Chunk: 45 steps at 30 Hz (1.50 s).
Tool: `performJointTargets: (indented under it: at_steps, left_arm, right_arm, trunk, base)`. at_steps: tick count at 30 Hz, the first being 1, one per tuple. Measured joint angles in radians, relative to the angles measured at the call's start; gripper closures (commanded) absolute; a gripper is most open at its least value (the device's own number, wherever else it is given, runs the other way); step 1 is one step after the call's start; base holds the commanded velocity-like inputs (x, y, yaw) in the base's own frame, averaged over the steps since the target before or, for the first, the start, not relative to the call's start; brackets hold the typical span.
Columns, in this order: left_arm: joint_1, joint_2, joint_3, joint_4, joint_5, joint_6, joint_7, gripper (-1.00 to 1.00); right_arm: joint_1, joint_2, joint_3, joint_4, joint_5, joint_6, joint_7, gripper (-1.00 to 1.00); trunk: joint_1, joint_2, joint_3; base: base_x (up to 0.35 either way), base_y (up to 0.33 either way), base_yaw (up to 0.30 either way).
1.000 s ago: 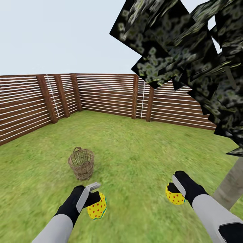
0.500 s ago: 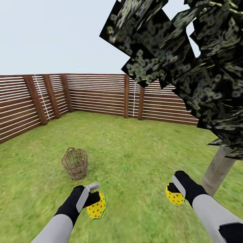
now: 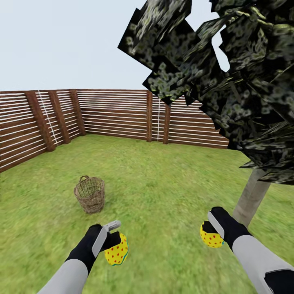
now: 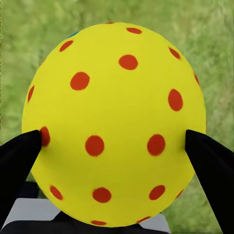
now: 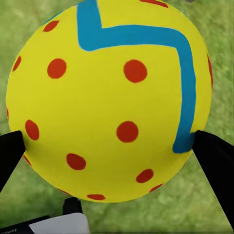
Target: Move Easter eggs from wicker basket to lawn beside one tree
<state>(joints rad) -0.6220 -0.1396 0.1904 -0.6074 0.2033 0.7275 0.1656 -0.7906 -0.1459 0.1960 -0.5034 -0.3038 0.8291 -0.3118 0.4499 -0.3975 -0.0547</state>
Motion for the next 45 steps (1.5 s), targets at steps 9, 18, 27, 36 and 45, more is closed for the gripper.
performJointTargets:
  at_steps: [9, 18, 27, 36, 45]
  left_arm:
    - [0.0, -0.001, 0.0, 0.0, 0.001, 0.0, -0.001, 1.0]
    - [0.0, -0.002, -0.003, 0.0, 0.0, -0.002, -0.001, 1.0]
    - [0.0, -0.004, -0.004, 0.0, -0.004, -0.038, 0.0, 1.0]
    - [0.0, -0.004, -0.006, 0.001, -0.004, -0.038, 0.0, 1.0]
    - [0.0, -0.007, -0.006, 0.0, -0.004, -0.038, 0.0, 1.0]
  right_arm:
    - [0.0, 0.003, -0.002, 0.0, 0.0, 0.001, 0.0, 1.0]
    - [0.0, 0.004, -0.001, 0.0, 0.0, 0.0, -0.001, 1.0]
    - [0.0, 0.006, -0.003, 0.0, 0.0, 0.0, -0.001, 1.0]
    - [0.0, 0.006, 0.001, 0.0, 0.001, 0.0, -0.003, 1.0]
    - [0.0, 0.005, 0.0, 0.0, 0.004, 0.0, -0.003, 1.0]
  trunk:
    - [-0.001, 0.0, 0.002]
    - [-0.001, 0.0, 0.009]
    - [-0.001, 0.0, 0.016]
    - [-0.001, 0.0, 0.026]
    - [-0.001, -0.001, 0.036]
  base:
    - [-0.059, 0.0, -0.232]
    - [0.0, 0.0, -0.287]
    - [0.0, 0.0, -0.275]
    - [0.0, 0.0, -0.256]
    - [0.0, 0.0, -0.241]
